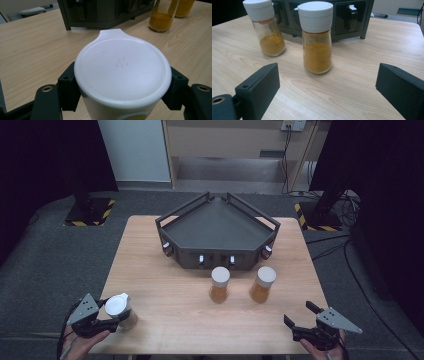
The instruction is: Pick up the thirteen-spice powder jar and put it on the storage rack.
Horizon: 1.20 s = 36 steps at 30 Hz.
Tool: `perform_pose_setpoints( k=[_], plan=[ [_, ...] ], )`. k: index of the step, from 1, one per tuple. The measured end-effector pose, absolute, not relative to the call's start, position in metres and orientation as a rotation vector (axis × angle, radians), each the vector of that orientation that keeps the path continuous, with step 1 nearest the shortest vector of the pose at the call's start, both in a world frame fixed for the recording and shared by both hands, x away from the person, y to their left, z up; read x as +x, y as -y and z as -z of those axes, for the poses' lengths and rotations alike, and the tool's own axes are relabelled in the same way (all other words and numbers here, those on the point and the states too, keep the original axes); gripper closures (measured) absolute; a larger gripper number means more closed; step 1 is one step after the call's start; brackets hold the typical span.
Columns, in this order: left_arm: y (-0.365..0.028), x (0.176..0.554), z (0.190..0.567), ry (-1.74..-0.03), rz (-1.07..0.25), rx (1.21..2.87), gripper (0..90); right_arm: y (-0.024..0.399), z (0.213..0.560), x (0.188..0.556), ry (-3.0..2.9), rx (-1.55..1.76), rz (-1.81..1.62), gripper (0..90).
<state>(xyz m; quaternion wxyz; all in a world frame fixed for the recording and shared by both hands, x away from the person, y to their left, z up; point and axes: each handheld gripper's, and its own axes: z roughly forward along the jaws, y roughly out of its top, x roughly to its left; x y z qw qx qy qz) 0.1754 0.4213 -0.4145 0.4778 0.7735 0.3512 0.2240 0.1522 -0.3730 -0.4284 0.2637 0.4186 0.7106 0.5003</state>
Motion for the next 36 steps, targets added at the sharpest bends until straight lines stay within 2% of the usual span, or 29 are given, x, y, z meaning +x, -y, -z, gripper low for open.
perform_pose_setpoints(
  k=[14,36],
  plan=[
    [-0.411,0.187,0.403,-0.83,-0.549,1.881,29.6,0.373,0.429,0.153,-1.925,1.129,-1.355,5.4],
    [-0.39,0.248,0.35,-0.741,-0.459,1.901,29.6,0.374,0.429,0.153,-1.931,1.122,-1.369,5.6]
  ],
)
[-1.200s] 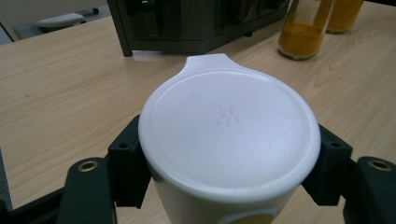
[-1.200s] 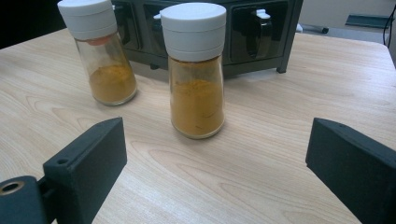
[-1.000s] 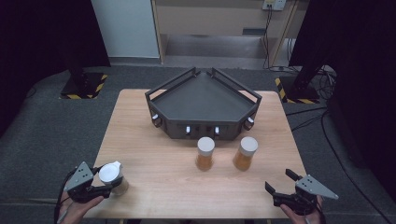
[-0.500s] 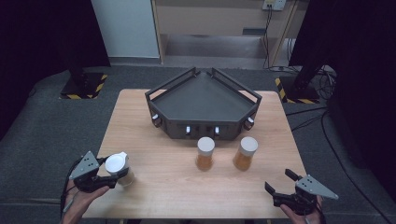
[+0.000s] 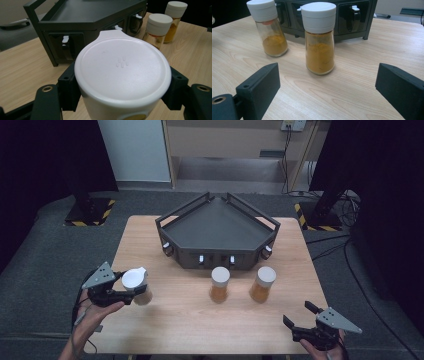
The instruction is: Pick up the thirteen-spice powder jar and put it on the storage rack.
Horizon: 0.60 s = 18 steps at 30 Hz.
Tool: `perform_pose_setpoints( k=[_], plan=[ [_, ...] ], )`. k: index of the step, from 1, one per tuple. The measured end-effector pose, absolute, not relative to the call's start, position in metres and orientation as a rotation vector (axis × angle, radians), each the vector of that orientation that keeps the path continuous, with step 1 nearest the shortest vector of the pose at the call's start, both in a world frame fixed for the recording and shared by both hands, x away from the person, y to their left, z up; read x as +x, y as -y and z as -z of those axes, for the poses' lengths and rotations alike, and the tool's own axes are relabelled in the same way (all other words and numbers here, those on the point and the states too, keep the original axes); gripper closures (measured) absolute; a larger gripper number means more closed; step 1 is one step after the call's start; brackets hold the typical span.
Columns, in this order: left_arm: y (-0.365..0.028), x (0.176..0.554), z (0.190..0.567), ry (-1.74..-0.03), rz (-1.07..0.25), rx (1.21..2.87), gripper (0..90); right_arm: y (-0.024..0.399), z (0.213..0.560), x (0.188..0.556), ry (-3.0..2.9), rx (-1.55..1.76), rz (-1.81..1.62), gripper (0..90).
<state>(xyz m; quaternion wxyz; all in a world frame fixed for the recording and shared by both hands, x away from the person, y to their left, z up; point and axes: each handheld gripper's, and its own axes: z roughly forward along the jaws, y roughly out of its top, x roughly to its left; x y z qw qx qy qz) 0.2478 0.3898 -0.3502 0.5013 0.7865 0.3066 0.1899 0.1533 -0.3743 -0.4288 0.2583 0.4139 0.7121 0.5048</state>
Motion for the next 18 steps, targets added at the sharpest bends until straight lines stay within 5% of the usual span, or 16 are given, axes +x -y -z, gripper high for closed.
perform_pose_setpoints(
  k=[18],
  plan=[
    [-0.344,0.316,0.288,-0.668,-0.39,1.927,29.6,0.376,0.429,0.153,-1.932,1.122,-1.379,5.7]
  ],
)
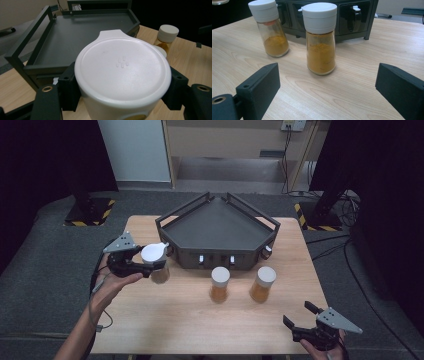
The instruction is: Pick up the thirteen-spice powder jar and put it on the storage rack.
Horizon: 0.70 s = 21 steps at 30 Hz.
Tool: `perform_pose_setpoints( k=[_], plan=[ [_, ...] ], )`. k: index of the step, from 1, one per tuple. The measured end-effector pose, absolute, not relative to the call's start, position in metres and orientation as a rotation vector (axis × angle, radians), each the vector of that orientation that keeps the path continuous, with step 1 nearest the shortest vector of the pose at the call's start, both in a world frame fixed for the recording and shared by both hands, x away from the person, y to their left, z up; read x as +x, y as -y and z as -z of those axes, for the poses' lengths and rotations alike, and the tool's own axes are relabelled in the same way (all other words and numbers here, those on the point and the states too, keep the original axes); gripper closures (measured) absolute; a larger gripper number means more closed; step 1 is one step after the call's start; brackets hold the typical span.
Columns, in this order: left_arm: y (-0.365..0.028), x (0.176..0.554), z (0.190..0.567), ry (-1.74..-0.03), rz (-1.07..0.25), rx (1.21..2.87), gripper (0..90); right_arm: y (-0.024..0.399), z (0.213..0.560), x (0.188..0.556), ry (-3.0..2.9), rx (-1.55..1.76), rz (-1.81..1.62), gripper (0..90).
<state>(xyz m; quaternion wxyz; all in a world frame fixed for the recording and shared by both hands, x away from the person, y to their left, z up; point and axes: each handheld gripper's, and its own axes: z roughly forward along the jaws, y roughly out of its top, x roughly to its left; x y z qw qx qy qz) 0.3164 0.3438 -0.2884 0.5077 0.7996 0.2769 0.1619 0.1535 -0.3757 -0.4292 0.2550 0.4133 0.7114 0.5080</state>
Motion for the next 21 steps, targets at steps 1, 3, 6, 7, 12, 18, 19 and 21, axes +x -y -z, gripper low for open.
perform_pose_setpoints(
  k=[1,3,6,7,12,18,19,21],
  plan=[
    [-0.344,0.316,0.288,-0.668,-0.39,1.927,29.6,0.376,0.429,0.153,-1.932,1.122,-1.379,5.7],
    [-0.338,0.323,0.281,-0.664,-0.396,1.93,29.6,0.376,0.429,0.153,-1.93,1.121,-1.383,5.7],
    [-0.331,0.335,0.272,-0.668,-0.395,1.923,29.6,0.377,0.43,0.153,-1.929,1.122,-1.388,5.7],
    [-0.329,0.338,0.27,-0.667,-0.397,1.926,29.6,0.377,0.43,0.153,-1.929,1.122,-1.389,5.8],
    [-0.319,0.351,0.26,-0.685,-0.417,1.928,29.6,0.378,0.43,0.153,-1.929,1.125,-1.393,5.8],
    [-0.308,0.372,0.25,-0.737,-0.454,1.921,29.6,0.378,0.43,0.153,-1.929,1.13,-1.396,5.8],
    [-0.308,0.372,0.25,-0.737,-0.454,1.921,29.7,0.378,0.43,0.153,-1.929,1.13,-1.396,5.8],
    [-0.304,0.379,0.248,-0.759,-0.461,1.916,29.7,0.378,0.43,0.153,-1.929,1.13,-1.396,5.8]
  ],
)
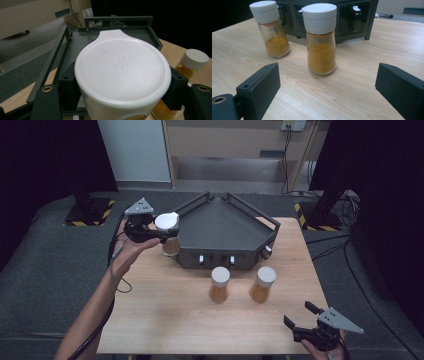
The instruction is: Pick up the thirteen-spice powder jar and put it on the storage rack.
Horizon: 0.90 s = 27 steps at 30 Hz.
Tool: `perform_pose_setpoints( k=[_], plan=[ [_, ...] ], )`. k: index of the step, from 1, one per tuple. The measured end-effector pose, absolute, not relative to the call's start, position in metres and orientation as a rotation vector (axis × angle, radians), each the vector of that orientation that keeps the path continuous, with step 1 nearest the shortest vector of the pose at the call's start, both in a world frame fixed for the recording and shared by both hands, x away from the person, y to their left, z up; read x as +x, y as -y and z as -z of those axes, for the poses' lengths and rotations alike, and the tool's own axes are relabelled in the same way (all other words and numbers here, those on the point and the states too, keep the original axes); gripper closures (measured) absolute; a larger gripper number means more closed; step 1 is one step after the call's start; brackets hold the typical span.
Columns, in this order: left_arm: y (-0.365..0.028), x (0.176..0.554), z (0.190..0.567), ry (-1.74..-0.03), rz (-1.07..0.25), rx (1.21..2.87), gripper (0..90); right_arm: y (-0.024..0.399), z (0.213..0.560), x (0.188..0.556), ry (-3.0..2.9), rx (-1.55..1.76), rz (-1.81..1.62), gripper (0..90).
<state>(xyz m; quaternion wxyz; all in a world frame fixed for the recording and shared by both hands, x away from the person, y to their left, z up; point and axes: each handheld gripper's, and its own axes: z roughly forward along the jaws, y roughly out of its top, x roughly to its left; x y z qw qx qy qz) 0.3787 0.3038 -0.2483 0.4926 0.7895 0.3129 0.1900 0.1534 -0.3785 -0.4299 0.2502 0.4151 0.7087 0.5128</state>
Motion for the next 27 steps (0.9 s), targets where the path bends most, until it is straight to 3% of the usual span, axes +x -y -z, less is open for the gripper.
perform_pose_setpoints(
  k=[27],
  plan=[
    [-0.25,0.44,0.26,-0.974,-0.583,1.818,29.7,0.381,0.43,0.152,-1.915,1.133,-1.411,6.0]
  ],
)
